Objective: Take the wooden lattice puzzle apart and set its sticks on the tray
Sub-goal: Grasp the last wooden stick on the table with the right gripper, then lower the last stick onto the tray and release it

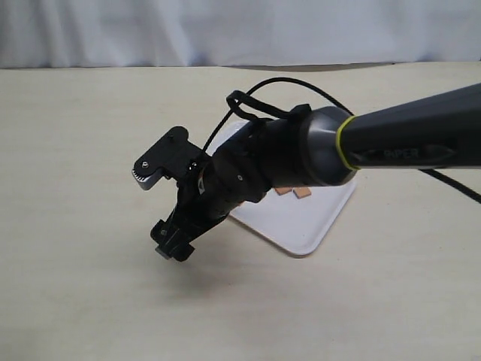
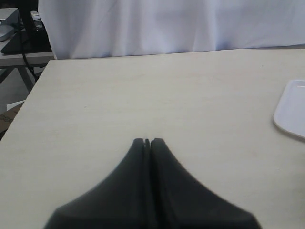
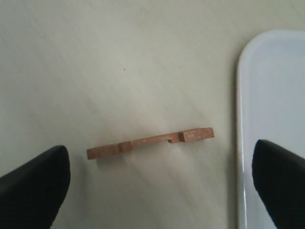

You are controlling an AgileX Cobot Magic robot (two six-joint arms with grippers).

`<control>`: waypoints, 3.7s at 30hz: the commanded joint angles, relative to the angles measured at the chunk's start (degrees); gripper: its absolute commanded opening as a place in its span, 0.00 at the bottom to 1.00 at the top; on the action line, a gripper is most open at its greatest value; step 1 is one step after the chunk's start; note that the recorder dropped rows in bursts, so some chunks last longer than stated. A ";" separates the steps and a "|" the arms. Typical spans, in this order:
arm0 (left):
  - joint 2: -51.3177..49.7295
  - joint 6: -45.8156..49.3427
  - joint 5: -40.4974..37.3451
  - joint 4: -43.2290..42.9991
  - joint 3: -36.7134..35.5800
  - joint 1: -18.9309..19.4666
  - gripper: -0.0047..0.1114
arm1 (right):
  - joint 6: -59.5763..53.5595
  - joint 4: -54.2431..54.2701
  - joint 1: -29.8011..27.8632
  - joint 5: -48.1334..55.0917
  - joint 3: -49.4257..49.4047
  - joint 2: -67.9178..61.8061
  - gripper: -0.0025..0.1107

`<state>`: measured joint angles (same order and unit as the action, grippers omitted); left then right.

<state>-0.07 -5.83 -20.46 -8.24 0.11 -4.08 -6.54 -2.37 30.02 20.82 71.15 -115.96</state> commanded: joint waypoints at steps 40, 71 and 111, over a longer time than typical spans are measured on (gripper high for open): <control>0.07 -0.08 0.51 -0.09 -0.11 -0.29 0.04 | -5.43 1.55 0.07 -4.70 0.10 -3.84 0.87; 0.07 -0.08 0.51 -0.09 -0.11 -0.29 0.04 | -4.25 1.43 -5.91 -9.79 0.10 5.47 0.06; 0.07 -0.08 0.51 -0.09 -0.11 -0.29 0.04 | 1.52 2.75 -15.20 16.26 0.10 14.10 0.06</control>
<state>-0.07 -5.83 -20.46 -8.24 0.11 -4.08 -3.72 1.53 15.19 28.61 71.15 -103.73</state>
